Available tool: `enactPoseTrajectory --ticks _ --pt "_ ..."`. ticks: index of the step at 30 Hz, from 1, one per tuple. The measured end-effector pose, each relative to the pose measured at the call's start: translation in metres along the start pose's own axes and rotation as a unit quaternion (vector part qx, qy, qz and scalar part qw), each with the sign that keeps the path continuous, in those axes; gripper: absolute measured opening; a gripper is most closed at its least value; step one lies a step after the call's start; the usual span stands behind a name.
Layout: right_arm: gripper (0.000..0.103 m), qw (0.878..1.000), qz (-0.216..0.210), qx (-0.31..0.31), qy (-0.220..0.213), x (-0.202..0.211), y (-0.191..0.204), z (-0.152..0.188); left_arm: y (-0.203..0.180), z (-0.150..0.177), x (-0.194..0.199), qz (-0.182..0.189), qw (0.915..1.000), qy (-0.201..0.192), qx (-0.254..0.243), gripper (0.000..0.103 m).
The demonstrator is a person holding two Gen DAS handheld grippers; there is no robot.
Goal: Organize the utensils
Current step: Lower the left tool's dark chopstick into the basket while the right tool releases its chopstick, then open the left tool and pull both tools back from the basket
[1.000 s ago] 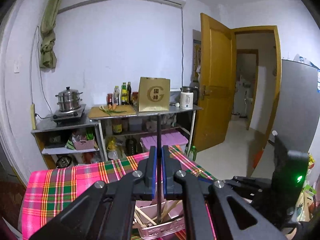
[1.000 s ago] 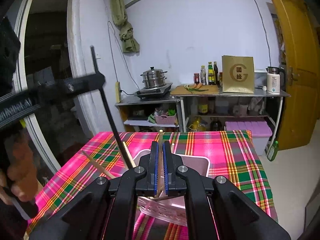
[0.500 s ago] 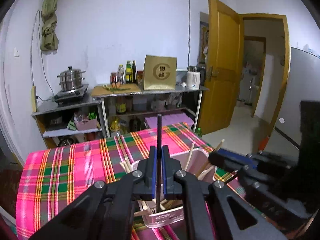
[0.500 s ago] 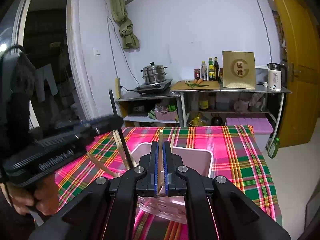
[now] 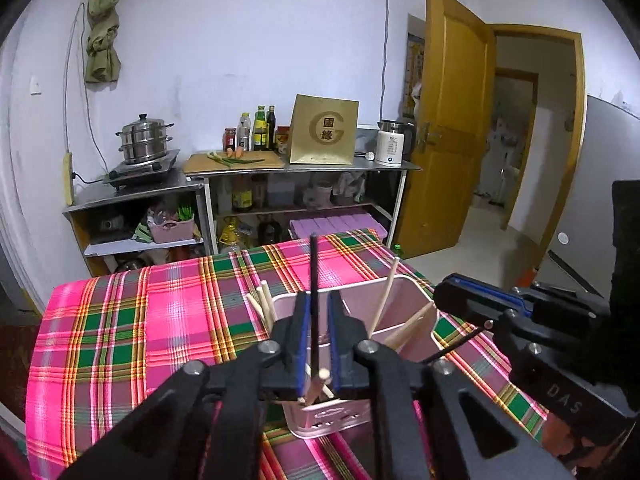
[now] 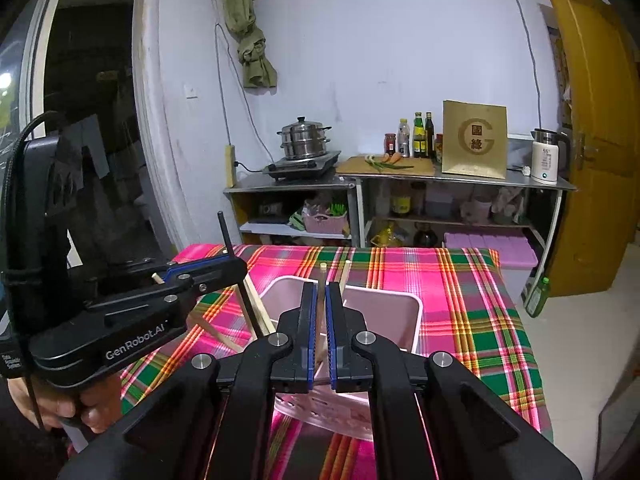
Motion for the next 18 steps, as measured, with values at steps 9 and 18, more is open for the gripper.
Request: enactPoseTrajectory --ticks 9,18 --pt "0.018 1.0 0.002 0.007 -0.009 0.023 0.007 -0.001 -0.001 0.0 0.031 0.006 0.9998 -0.016 0.013 0.027" --pt "0.019 1.0 0.005 0.012 -0.028 0.082 0.016 0.018 -0.006 0.023 0.088 -0.006 0.9987 -0.037 0.036 0.031"
Point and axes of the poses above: each gripper's, at about its wrist camera, not at the fingertips, and x roughly against the way its jaws point, y to its left, z to its underside, the point moved 1 cm from there along -x, roughly the way its jaws point, and after that the axes turned 11 degrees about -y, right-handed, at the moved point
